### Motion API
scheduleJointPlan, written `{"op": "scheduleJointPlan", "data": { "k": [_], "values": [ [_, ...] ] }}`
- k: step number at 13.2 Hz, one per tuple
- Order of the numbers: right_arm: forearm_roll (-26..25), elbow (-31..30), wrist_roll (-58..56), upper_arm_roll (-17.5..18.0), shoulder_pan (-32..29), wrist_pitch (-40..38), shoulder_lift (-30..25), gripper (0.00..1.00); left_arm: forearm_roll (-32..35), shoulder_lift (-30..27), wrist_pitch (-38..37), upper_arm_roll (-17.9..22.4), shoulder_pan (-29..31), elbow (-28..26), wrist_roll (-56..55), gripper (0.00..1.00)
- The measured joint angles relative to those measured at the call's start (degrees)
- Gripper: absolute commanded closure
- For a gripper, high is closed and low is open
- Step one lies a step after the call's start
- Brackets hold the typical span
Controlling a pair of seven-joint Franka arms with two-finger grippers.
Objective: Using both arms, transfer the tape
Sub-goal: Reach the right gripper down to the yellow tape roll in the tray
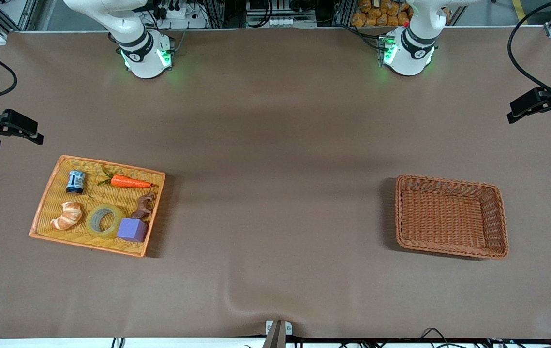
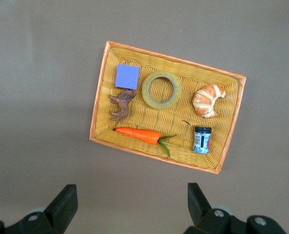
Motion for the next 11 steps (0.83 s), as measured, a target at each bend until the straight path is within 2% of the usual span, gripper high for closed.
{"op": "scheduleJointPlan", "data": {
  "k": [11],
  "values": [
    [0.0, 0.2, 0.0, 0.3, -0.6, -2.6, 0.0, 0.00, 0.0, 2.8, 0.1, -0.1, -0.3, -0.3, 1.0, 0.00]
  ]
}}
